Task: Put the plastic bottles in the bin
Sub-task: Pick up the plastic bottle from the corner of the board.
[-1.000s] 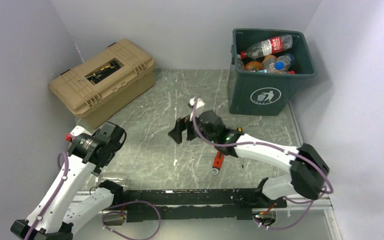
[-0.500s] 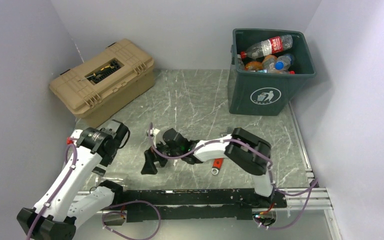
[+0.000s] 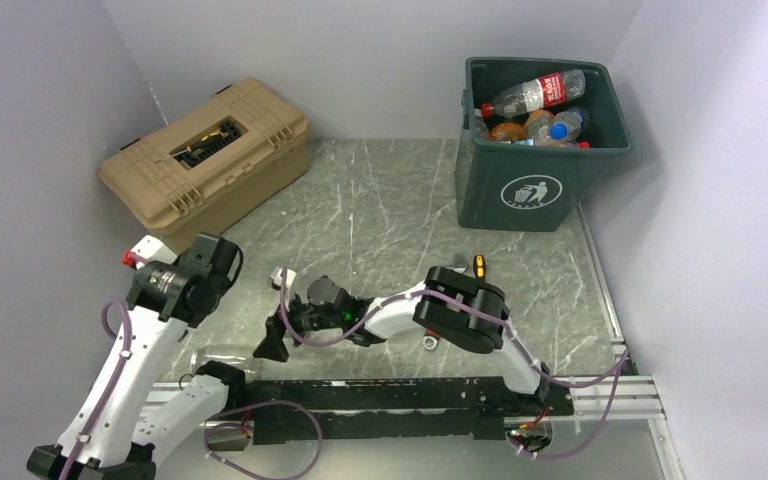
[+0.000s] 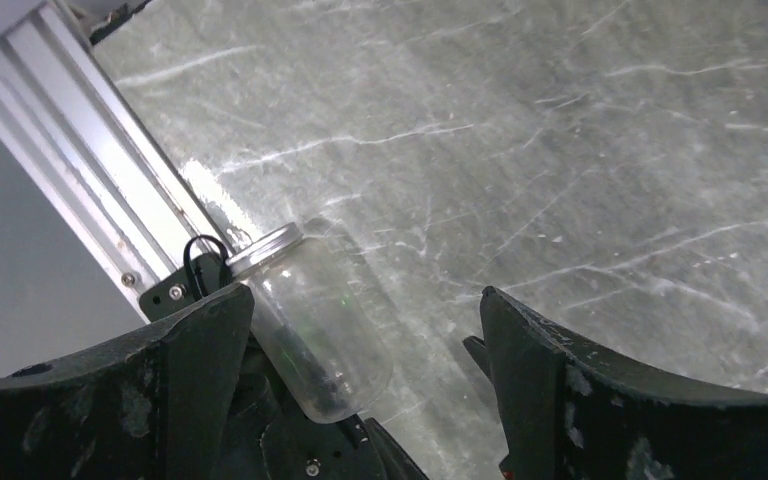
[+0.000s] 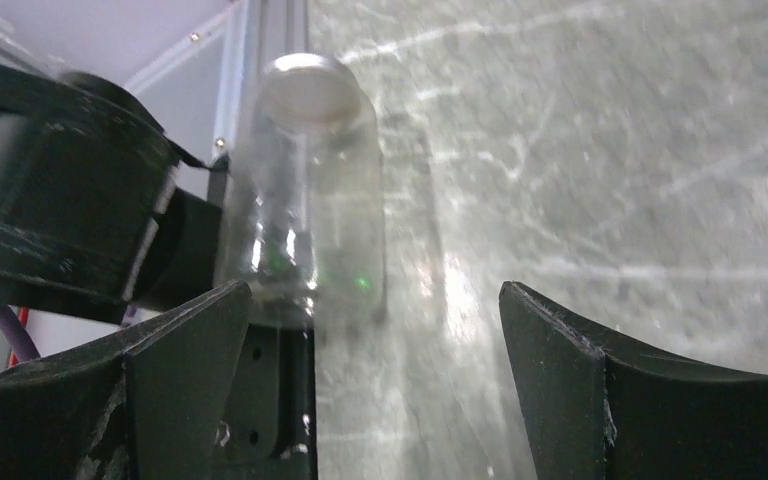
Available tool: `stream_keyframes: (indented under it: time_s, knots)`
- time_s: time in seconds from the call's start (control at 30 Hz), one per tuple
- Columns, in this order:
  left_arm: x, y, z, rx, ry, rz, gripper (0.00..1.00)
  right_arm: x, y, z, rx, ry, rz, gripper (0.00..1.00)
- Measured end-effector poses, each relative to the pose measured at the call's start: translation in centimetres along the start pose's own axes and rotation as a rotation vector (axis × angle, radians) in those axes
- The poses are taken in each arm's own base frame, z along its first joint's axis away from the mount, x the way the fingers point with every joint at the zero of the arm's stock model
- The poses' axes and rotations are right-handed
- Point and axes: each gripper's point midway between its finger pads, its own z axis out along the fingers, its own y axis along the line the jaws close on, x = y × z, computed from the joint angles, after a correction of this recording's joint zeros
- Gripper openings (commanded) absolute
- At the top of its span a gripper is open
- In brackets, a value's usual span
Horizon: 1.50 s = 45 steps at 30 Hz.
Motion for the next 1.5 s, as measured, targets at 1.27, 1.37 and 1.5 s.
stream_keyframes:
  time_s: [1.27,1.37,1.5]
  knots:
    - [-0.1,-1.2,-0.1,0.092,-0.007,0.101,0.91,3.8,2.0,3.2,-0.073,0.089,-0.121,0.69]
    - [0.0,-1.3,0.0,0.094,-0.002,0.101,0.91,3.8,1.9,2.6,-0.06,0.08,-0.125,0.63]
    - [0.1,-1.3,0.0,0.099,0.0,0.099,0.91,3.9,1.5,1.6,-0.027,0.068,-0.135,0.58]
